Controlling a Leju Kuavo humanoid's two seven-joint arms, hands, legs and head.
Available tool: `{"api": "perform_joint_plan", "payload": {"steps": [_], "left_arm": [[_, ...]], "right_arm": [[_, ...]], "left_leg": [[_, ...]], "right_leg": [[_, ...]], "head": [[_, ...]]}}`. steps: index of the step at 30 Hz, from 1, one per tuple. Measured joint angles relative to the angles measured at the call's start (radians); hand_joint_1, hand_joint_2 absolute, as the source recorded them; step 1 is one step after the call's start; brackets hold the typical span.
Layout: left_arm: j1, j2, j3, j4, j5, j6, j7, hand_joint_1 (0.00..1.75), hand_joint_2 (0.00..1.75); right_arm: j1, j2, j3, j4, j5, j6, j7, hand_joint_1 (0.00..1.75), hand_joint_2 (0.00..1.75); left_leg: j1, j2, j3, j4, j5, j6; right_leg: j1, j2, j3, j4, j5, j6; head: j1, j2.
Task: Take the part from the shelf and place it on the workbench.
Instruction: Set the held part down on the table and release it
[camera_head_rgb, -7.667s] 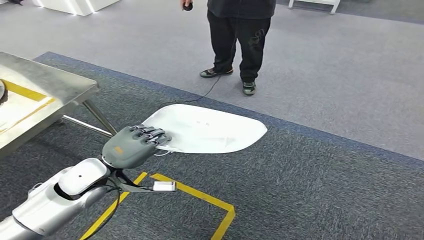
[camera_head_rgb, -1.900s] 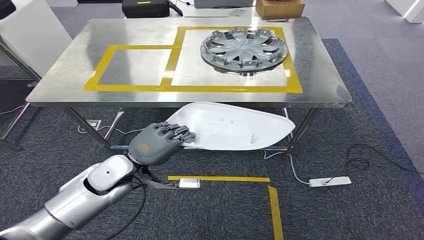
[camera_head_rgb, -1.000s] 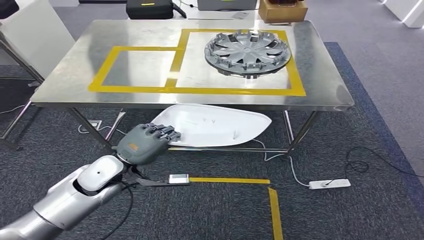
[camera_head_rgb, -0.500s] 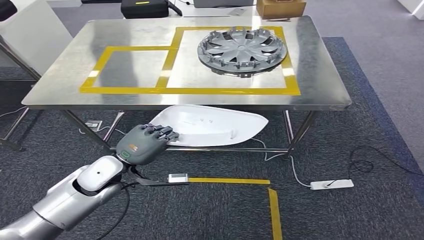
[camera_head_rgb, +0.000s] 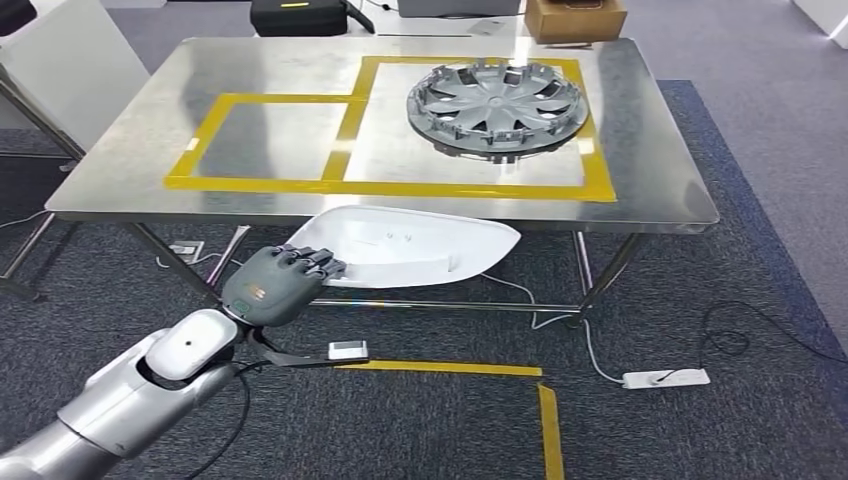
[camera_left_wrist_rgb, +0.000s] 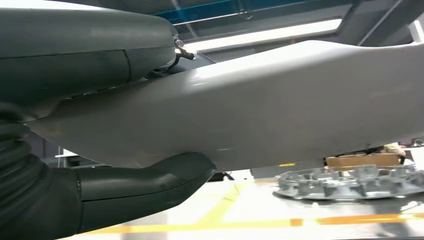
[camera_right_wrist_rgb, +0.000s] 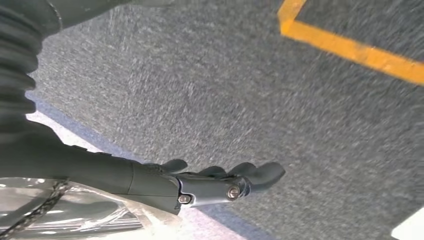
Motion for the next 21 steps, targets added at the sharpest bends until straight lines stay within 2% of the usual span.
{"api": "perform_joint_plan", "payload": {"steps": [1,2,4,5,6,7,8,9,10,11,14,16,17,19,20,21], "left_arm": [[-0.001,-0.001,0.000,0.001,-0.001,0.000,0.000,1.75,1.75],[-0.001,-0.001,0.001,0.002,-0.002,0.000,0.000,1.75,1.75],[0.000,-0.001,0.001,0.006,-0.004,0.000,0.001,1.75,1.75],[0.002,-0.001,0.001,0.008,-0.004,0.000,0.001,1.75,1.75],[0.004,-0.001,0.000,0.011,-0.005,0.000,0.002,1.75,1.75],[0.005,-0.001,0.000,0.013,-0.006,0.000,0.002,1.75,1.75],[0.006,-0.001,0.001,0.015,-0.007,0.000,0.002,1.75,1.75],[0.005,-0.001,0.001,0.016,-0.008,0.000,0.003,1.75,1.75],[0.004,-0.001,0.002,0.018,-0.009,0.000,0.004,1.75,1.75],[0.003,-0.001,0.002,0.019,-0.009,0.000,0.005,1.75,1.75],[0.002,-0.001,0.003,0.023,-0.012,-0.001,0.006,1.75,1.75],[0.000,-0.001,0.004,0.024,-0.012,-0.001,0.007,1.75,1.75],[-0.001,0.000,0.004,0.025,-0.013,-0.001,0.007,1.75,1.75],[-0.001,0.002,0.005,0.028,-0.014,-0.001,0.008,1.75,1.75],[0.002,0.002,0.005,0.031,-0.014,-0.002,0.008,1.75,1.75],[0.003,0.002,0.005,0.034,-0.015,-0.002,0.008,1.75,1.75]], "right_arm": [[-0.002,0.000,0.000,0.000,0.000,0.000,0.000,0.00,1.75],[-0.003,0.000,0.000,0.000,0.000,0.000,-0.001,0.00,1.75],[-0.002,0.000,-0.001,0.000,0.000,0.000,0.000,0.00,1.75],[0.000,-0.001,-0.001,0.000,0.000,0.000,0.001,0.00,1.75],[0.002,-0.001,-0.001,0.000,0.000,0.000,0.001,0.00,1.75],[0.003,-0.001,-0.001,0.000,0.000,0.001,0.001,0.00,1.75],[0.004,-0.001,-0.001,0.000,0.000,0.001,0.001,0.00,1.75],[0.003,-0.002,-0.001,0.000,0.000,0.001,0.001,0.00,1.75],[0.002,-0.002,-0.001,0.000,0.000,0.001,0.001,0.00,1.75],[0.002,-0.002,-0.001,0.000,0.000,0.001,0.001,0.00,1.75],[0.004,-0.001,-0.001,0.000,0.000,0.001,0.001,0.00,1.75],[0.003,0.001,-0.001,0.000,0.000,0.001,0.000,0.00,1.75],[0.003,0.002,-0.001,0.000,0.001,0.001,0.000,0.00,1.75],[0.003,0.002,-0.001,0.000,0.001,0.002,-0.001,0.00,1.75],[0.004,0.002,-0.001,0.000,0.002,0.002,-0.001,0.00,1.75],[0.004,0.002,-0.001,0.000,0.003,0.002,-0.001,0.00,1.75]], "left_leg": [[0.004,0.000,0.010,-0.011,0.001,0.000],[0.005,0.000,0.016,-0.015,0.000,0.001],[0.005,0.000,0.023,-0.016,-0.007,0.004],[0.005,-0.001,0.027,-0.016,-0.012,0.004],[0.005,-0.003,0.033,-0.015,-0.018,0.003],[0.006,-0.004,0.041,-0.013,-0.025,0.000],[0.006,-0.005,0.050,-0.011,-0.033,-0.003],[0.004,-0.005,0.057,-0.008,-0.042,-0.008],[0.002,-0.005,0.060,-0.004,-0.050,-0.013],[0.000,-0.005,0.061,-0.001,-0.056,-0.018],[0.000,-0.006,0.064,0.001,-0.067,-0.029],[0.003,-0.004,0.046,0.049,-0.094,-0.040],[0.006,-0.003,0.017,0.105,-0.117,-0.046],[0.012,-0.002,-0.067,0.248,-0.159,-0.056],[0.015,-0.002,-0.100,0.293,-0.160,-0.058],[0.017,-0.002,-0.118,0.302,-0.140,-0.058]], "right_leg": [[0.001,0.001,-0.018,0.035,-0.016,0.003],[0.000,0.002,-0.049,0.090,-0.037,0.006],[-0.001,0.003,-0.131,0.219,-0.076,0.011],[-0.001,0.002,-0.159,0.253,-0.074,0.014],[-0.001,0.002,-0.170,0.251,-0.052,0.016],[-0.002,0.002,-0.158,0.206,-0.011,0.017],[-0.003,0.002,-0.132,0.137,0.034,0.017],[-0.003,0.002,-0.100,0.074,0.064,0.016],[-0.003,0.003,-0.074,0.024,0.079,0.012],[-0.002,0.004,-0.059,-0.001,0.078,0.006],[-0.003,0.006,-0.047,-0.011,0.061,-0.014],[-0.007,0.006,-0.034,-0.014,0.053,-0.027],[-0.008,0.006,-0.027,-0.015,0.048,-0.031],[-0.009,0.006,-0.016,-0.015,0.037,-0.035],[-0.009,0.006,-0.009,-0.015,0.031,-0.034],[-0.009,0.007,0.000,-0.015,0.024,-0.033]], "head": [[0.002,0.000],[0.004,0.000],[0.005,0.000],[0.005,0.000],[0.005,0.000],[0.005,0.000],[0.005,0.000],[0.005,0.000],[0.005,0.000],[0.005,0.000],[0.001,0.000],[-0.004,0.000],[-0.007,0.000],[-0.010,0.000],[-0.011,0.000],[-0.011,0.000]]}}
